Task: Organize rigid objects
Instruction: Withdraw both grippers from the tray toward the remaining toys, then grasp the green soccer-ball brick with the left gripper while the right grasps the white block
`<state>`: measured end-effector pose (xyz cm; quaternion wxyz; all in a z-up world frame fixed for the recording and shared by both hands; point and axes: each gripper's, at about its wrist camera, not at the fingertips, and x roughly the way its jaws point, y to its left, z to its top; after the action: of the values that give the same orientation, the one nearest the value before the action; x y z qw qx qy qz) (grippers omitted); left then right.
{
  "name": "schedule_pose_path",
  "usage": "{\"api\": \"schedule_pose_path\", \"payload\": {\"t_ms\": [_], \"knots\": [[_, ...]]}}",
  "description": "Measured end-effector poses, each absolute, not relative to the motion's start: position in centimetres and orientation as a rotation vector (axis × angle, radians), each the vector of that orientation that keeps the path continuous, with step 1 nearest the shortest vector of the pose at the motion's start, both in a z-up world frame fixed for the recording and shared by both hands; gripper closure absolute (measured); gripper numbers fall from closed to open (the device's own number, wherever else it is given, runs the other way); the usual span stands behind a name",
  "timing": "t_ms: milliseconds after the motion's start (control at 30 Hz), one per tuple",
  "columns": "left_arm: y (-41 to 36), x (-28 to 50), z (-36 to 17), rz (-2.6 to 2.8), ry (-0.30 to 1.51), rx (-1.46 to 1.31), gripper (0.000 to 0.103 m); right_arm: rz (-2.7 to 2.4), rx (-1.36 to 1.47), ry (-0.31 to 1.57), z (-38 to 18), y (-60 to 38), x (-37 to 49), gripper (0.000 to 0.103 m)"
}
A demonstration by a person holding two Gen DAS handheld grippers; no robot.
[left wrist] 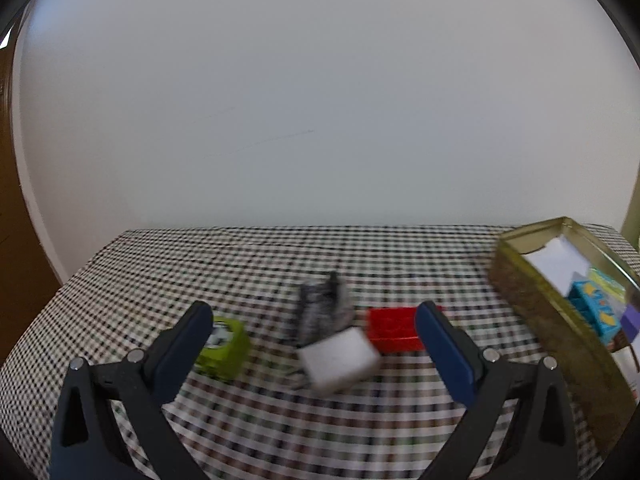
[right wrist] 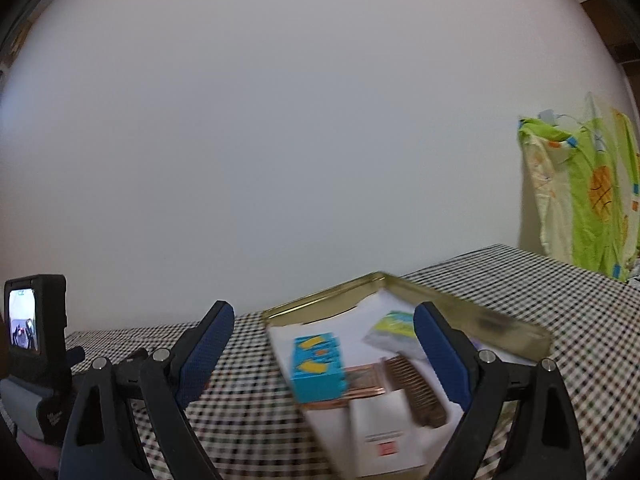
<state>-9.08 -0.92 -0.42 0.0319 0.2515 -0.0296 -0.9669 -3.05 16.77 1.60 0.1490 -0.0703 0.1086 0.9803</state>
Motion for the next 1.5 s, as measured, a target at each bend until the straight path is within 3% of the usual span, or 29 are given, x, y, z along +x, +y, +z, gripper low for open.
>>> {"api": "schedule_pose_path", "payload": {"t_ms": [533,667,800,967,1033,1100,1233,1500], "knots": [[-9.2,-14.0,-2.9,-2.831,0.021,1.059,0.004,2.904,-0.479,0.27,0.5,10.9,-9.8,0.01],[-10.6,-15.2,-3.9,-2.787,0.061,1.184,0.01,2.946,-0.573,0.262,0.1,9.6,-11.8,0.01],[-11.4,-16.3,-5.1,-2.752,0.091,1.311,0.023,3.005,-0.721,0.232,-0.3,7.5,-13.9,0.01],[-12.6,-16.1,-5.3,-2.764,0.14,1.337,0.028,3.063,-0.961,0.275,-1.7,5.7,-16.8,0.01],[-12.6,-15.9,-5.3,-2.777,0.139,1.332,0.04,3.072,-1.028,0.303,-2.0,5.2,-17.2,0.01],[-12.8,-15.8,-5.1,-2.809,0.143,1.33,0.061,3.073,-1.085,0.332,-2.5,4.9,-17.8,0.01],[-12.7,-15.0,-4.6,-2.833,0.151,1.334,0.072,3.081,-1.203,0.37,-3.4,4.2,-19.0,0.01],[-12.2,-12.5,-2.5,-2.805,0.009,1.186,0.072,3.034,-1.354,0.408,-4.7,2.2,-22.3,0.01]]}}
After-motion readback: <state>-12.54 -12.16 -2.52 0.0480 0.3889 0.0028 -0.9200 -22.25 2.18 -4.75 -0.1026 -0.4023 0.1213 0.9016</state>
